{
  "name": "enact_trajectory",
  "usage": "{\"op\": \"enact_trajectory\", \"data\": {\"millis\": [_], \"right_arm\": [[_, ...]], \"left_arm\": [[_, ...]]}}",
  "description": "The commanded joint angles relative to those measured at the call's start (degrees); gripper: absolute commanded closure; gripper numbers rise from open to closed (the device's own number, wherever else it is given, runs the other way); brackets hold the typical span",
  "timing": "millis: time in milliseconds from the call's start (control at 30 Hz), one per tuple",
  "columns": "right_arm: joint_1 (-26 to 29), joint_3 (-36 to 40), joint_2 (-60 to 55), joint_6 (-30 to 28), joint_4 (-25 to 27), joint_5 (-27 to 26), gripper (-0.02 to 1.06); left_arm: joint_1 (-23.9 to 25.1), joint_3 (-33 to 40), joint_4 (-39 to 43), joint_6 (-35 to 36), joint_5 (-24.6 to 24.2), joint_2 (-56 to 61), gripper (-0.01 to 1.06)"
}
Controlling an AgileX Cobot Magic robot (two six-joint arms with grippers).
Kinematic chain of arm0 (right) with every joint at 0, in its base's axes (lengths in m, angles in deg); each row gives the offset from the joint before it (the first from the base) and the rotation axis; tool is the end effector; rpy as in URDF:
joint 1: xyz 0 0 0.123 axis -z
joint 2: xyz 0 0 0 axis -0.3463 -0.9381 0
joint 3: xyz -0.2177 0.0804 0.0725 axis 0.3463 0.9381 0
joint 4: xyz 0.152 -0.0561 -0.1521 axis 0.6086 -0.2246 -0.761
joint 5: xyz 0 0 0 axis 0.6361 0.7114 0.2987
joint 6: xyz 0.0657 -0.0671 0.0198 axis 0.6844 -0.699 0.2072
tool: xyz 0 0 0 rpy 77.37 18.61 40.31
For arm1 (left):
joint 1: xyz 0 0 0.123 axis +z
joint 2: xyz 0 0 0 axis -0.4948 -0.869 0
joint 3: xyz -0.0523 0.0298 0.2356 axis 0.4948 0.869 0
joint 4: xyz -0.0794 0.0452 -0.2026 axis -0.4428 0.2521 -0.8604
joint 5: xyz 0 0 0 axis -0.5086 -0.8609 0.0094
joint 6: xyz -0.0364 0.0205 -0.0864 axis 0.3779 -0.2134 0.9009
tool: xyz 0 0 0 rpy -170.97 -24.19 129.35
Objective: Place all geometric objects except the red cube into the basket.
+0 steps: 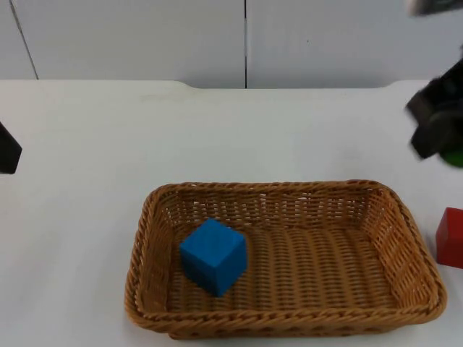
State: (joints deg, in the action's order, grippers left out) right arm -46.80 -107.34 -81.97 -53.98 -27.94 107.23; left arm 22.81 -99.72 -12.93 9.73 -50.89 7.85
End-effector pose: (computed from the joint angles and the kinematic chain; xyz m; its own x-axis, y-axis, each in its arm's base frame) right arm 0.2596 0.1290 0.2072 -0.8078 -0.4266 -0.4067 -0.4614 0.8871 -0.0140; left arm 0.1755 -0.0354 0.2413 -0.8460 0.1011 -0.5235 0.1944 0.9728 -0.1262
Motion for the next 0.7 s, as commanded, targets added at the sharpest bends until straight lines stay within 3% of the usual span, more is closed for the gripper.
{"op": "enact_trajectory", "data": {"millis": [0,267,667], "right_arm": [[-2.79,0.58,-0.09,0.16,0.53,-1.31,1.05],[-11.62,0.58,-4.86,0.16,0.53,-6.62,1.05],[-11.97,0.58,-11.23,0.16,0.53,-12.35,1.05]], "left_arm": [[0.21,0.28,-0.84,-0.31,-0.27,0.39,0.00],[0.21,0.28,-0.94,-0.32,-0.27,0.39,0.00],[0.21,0.28,-1.16,-0.41,-0.27,0.39,0.00]]}}
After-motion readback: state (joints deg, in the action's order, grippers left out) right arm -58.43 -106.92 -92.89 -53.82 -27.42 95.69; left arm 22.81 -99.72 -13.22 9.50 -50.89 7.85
